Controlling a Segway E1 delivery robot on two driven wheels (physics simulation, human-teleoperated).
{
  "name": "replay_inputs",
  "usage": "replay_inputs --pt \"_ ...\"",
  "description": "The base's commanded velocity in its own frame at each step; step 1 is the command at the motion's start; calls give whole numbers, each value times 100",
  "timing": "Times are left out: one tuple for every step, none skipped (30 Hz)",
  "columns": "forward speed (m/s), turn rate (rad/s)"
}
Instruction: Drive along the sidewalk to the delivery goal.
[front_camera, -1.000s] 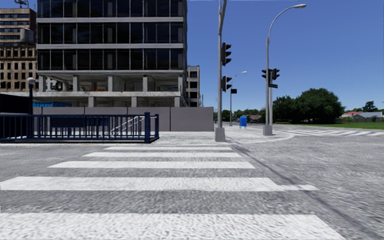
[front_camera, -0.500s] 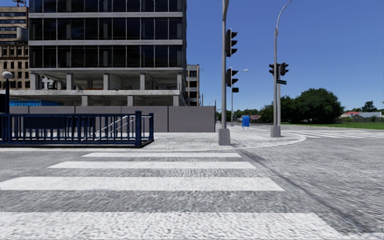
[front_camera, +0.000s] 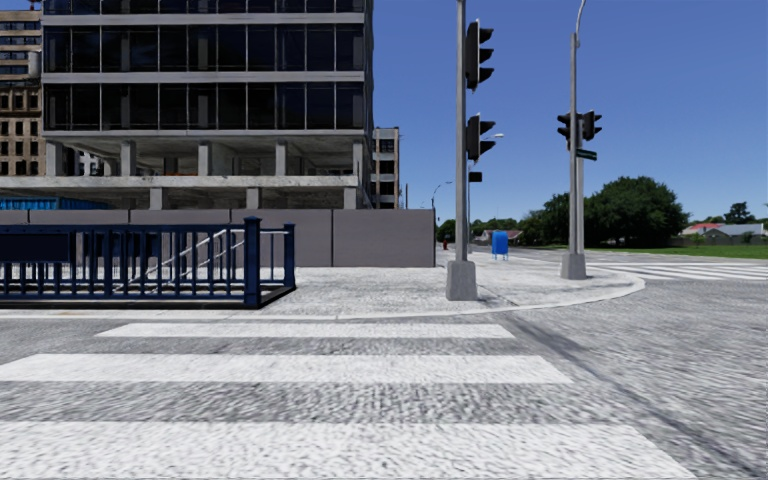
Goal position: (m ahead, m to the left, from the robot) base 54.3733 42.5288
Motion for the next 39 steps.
replay_inputs --pt "200 0" --pt "200 0" --pt "200 0" --pt "200 0" --pt "200 0" --pt "200 0" --pt "200 0" --pt "200 0" --pt "200 0" --pt "200 0" --pt "200 0" --pt "200 0" --pt "200 0" --pt "200 0" --pt "200 0" --pt "200 0" --pt "200 0" --pt "200 0" --pt "200 0" --pt "200 0" --pt "200 0" --pt "200 0" --pt "200 0" --pt "200 0" --pt "200 0" --pt "200 0" --pt "200 0" --pt "200 0" --pt "200 0" --pt "200 0" --pt "200 0" --pt "200 0" --pt "200 0" --pt "200 0" --pt "200 0" --pt "200 0" --pt "200 0" --pt "200 0" --pt "200 0"
